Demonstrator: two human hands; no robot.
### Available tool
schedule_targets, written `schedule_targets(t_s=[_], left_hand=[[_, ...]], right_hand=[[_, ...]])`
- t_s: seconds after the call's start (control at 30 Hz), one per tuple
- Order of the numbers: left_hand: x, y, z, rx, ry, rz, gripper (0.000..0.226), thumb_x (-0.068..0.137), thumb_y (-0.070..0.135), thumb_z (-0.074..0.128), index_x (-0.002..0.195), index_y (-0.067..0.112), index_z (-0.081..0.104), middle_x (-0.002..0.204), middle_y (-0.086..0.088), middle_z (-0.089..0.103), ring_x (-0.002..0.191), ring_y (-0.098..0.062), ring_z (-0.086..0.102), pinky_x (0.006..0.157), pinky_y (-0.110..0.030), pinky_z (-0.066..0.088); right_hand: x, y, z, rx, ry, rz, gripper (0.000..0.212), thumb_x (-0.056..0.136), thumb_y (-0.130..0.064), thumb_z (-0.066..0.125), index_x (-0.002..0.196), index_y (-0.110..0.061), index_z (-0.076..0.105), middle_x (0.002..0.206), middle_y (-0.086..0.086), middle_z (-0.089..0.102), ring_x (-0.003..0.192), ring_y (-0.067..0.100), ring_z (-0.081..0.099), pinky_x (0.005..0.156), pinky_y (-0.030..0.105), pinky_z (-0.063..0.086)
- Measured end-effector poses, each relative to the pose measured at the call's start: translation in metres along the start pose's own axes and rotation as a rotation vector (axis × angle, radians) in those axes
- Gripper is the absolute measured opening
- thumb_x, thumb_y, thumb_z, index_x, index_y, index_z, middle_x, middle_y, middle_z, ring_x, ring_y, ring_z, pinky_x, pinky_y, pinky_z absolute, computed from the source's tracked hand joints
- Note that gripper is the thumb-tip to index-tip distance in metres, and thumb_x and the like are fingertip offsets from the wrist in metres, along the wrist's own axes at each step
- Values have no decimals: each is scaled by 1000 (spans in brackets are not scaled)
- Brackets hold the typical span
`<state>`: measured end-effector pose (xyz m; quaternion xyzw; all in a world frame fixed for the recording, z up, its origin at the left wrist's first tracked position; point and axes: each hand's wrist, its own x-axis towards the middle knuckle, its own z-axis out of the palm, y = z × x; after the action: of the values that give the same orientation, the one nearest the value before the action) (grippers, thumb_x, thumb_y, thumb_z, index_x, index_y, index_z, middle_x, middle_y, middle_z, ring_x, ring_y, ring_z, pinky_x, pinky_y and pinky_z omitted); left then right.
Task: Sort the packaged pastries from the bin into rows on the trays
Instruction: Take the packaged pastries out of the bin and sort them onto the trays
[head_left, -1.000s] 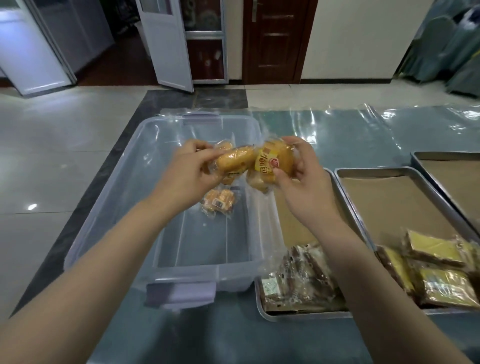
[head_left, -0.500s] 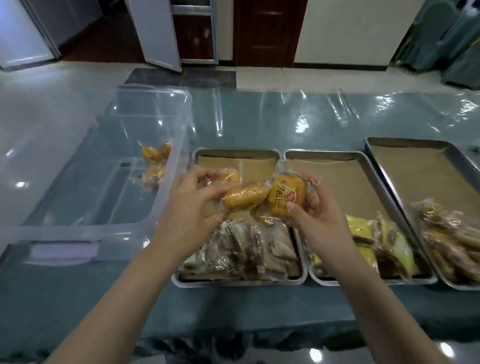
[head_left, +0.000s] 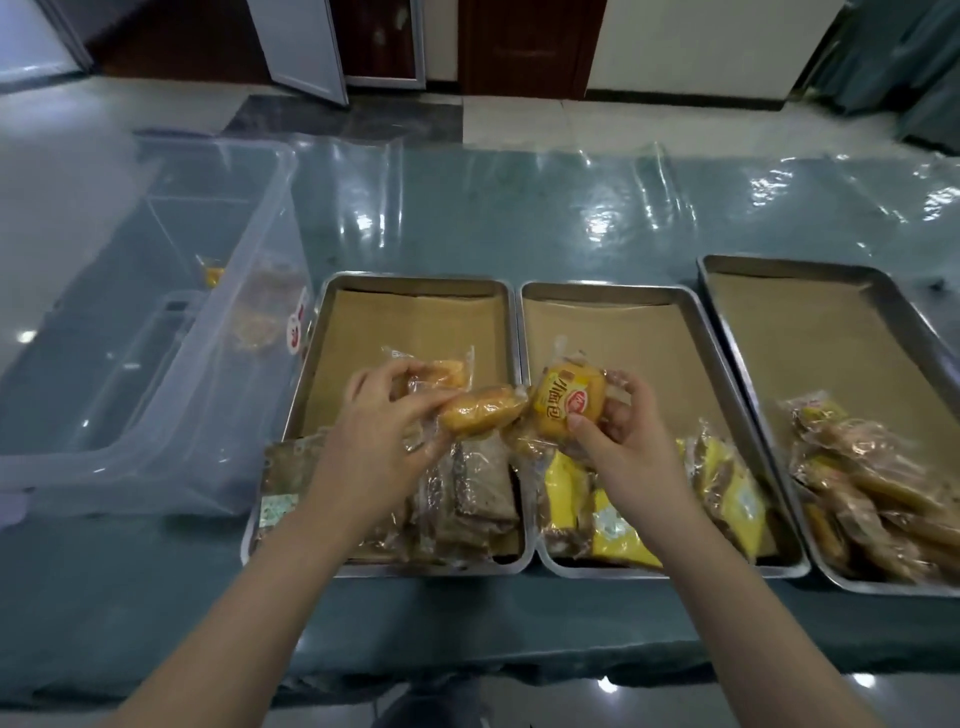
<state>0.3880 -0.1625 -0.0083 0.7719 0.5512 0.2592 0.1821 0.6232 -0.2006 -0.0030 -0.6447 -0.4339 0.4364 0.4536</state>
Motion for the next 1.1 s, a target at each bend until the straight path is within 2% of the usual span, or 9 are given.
schedule_targets(t_s=[0.1,0.27,0.47,0.6,0.73,0.83,0.93,1.0,1.1], left_hand=[[20,4,9,4,-6,-1,45,77,40,67,122,38,63,135,8,46,127,-18,32,106,-41,35],[50,13,30,-40,-68,-16,47,79,35,74,124,40,60,136,15,40,129,-10,25,112,-44,28],[68,38,67,-52,-88,22,40,82,34,70,121,38,63,137,14,40,125,-6,26,109,-40,32],[78,77,104,-86,-98,-5,43,84,36,71,124,43,57,133,21,35,127,-9,33,109,-36,32],[84,129,152,-116,-93,-2,46,84,42,71,128,31,61,136,14,41,129,-10,38,109,-33,34],[84,176,188,-127,-110,2,50,81,51,64,123,23,66,136,9,44,129,-7,37,108,-25,30],[86,216,220,-168,-149,10,45,82,46,70,121,22,67,135,10,43,130,-7,38,110,-30,33],[88,240,239,-164,-160,24,43,84,41,72,122,21,66,135,9,43,129,-6,38,109,-25,32],[93,274,264,-198,-217,29,41,86,40,70,125,27,64,131,15,40,124,1,36,101,-11,26]], right_hand=[[18,-5,-11,-2,12,-11,50,92,-12,64,133,-25,38,110,-4,71,96,5,69,82,31,58],[43,-6,-37,-20,32,12,49,91,-13,67,131,-26,42,110,-5,70,98,7,69,88,40,58],[62,5,-84,-3,25,25,49,91,-12,66,133,-23,43,110,-6,70,97,6,69,85,37,59],[70,14,-136,7,-24,29,40,91,-10,65,125,-22,48,109,-4,70,92,5,70,75,26,58],[74,31,-200,-10,-47,43,36,92,-10,64,122,-23,51,108,-2,71,95,12,70,82,35,59],[72,44,-252,-12,-44,52,34,92,-11,64,120,-26,52,106,-1,73,93,11,71,81,33,58],[71,62,-304,28,-24,77,32,93,-13,63,118,-32,54,100,-7,74,89,12,72,73,28,58],[71,74,-336,48,10,97,32,93,-14,63,118,-32,55,99,-7,74,87,13,72,69,25,56],[75,94,-381,54,68,133,41,93,-17,63,131,-28,53,113,2,70,95,20,71,80,38,58]])
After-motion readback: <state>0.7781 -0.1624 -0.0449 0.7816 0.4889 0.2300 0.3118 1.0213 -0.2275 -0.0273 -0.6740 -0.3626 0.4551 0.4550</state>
